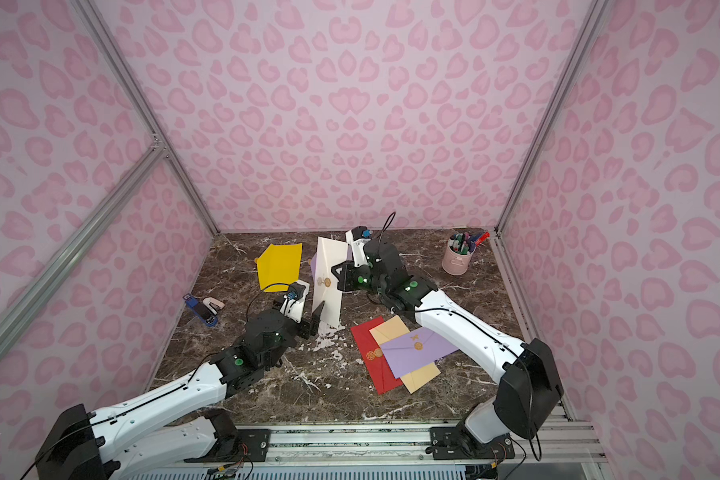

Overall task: Open the envelope
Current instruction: Open the envelope flap on the envelope.

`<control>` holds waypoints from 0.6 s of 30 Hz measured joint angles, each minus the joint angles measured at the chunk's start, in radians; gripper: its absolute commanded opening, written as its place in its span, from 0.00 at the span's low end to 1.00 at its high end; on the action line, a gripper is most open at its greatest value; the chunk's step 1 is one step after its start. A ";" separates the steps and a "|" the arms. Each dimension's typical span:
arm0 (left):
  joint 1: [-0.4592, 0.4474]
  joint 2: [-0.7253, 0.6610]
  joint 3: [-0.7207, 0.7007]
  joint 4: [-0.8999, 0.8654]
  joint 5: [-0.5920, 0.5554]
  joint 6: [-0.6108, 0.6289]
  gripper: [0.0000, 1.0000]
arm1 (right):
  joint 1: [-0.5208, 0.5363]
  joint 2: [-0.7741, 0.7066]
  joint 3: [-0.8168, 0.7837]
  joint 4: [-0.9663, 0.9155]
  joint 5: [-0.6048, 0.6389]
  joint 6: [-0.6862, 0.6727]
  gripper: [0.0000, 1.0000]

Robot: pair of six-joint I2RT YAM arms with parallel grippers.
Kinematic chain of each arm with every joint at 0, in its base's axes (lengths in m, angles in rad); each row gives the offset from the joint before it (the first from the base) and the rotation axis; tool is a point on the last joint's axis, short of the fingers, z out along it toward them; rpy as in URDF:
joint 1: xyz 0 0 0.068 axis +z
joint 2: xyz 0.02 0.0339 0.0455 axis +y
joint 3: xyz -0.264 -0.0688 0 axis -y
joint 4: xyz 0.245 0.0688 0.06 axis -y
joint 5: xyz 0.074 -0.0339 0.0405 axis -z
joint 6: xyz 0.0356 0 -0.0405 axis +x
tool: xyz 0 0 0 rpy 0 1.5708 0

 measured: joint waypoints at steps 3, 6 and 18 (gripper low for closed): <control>-0.004 0.011 -0.005 0.009 -0.006 0.016 0.77 | 0.014 0.011 0.023 -0.019 0.018 0.000 0.00; -0.006 0.030 -0.002 0.016 -0.018 0.023 0.77 | 0.030 0.018 0.039 -0.036 0.028 0.000 0.00; -0.013 0.011 0.009 0.026 -0.138 0.036 0.77 | 0.060 0.021 0.047 -0.057 0.069 0.000 0.00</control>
